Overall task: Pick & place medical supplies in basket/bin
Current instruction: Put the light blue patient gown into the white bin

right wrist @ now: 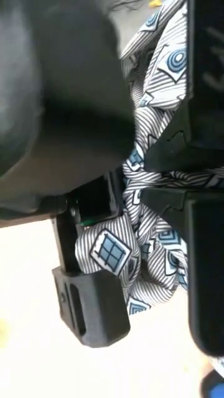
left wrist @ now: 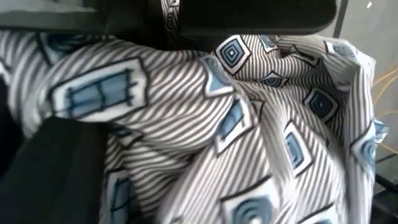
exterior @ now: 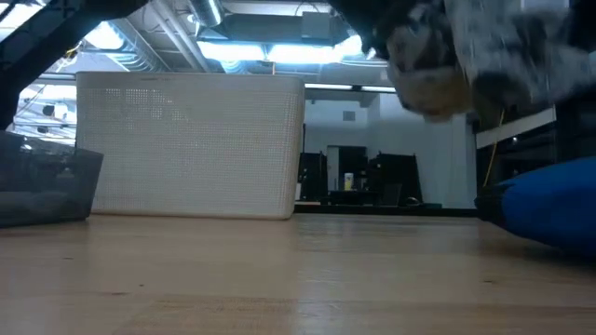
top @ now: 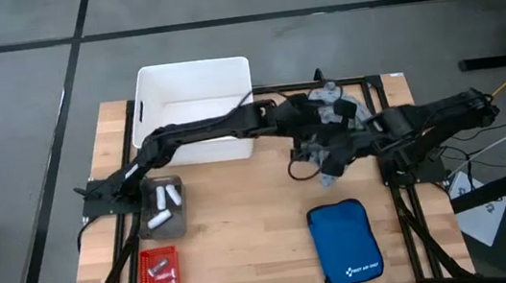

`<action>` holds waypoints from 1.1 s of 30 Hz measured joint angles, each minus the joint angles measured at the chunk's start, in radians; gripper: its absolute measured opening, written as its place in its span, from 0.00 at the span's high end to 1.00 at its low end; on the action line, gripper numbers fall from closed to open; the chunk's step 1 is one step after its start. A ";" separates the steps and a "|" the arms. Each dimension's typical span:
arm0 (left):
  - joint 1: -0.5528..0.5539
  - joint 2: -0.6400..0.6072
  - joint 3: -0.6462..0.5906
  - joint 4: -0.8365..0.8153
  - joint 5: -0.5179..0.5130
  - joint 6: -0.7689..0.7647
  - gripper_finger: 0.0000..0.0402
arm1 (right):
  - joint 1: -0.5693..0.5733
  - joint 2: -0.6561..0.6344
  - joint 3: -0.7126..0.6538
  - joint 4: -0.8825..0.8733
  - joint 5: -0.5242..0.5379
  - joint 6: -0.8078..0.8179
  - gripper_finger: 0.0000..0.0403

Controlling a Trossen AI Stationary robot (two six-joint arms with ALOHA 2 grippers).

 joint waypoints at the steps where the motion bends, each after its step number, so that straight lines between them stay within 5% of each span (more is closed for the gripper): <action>1: 0.000 -0.015 -0.002 -0.001 0.003 0.004 0.99 | -0.005 0.001 0.029 0.004 0.000 -0.022 0.95; 11: 0.003 -0.161 0.002 -0.107 -0.051 0.052 0.99 | -0.108 0.098 0.313 0.047 -0.140 -0.257 0.95; 25: 0.007 -0.371 0.002 -0.471 -0.197 -0.051 0.99 | -0.248 0.520 0.958 0.060 -0.355 -0.539 0.95; 33: 0.032 -0.433 0.002 -0.632 -0.228 -0.115 0.99 | -0.309 0.572 0.947 0.325 -0.515 -0.673 0.95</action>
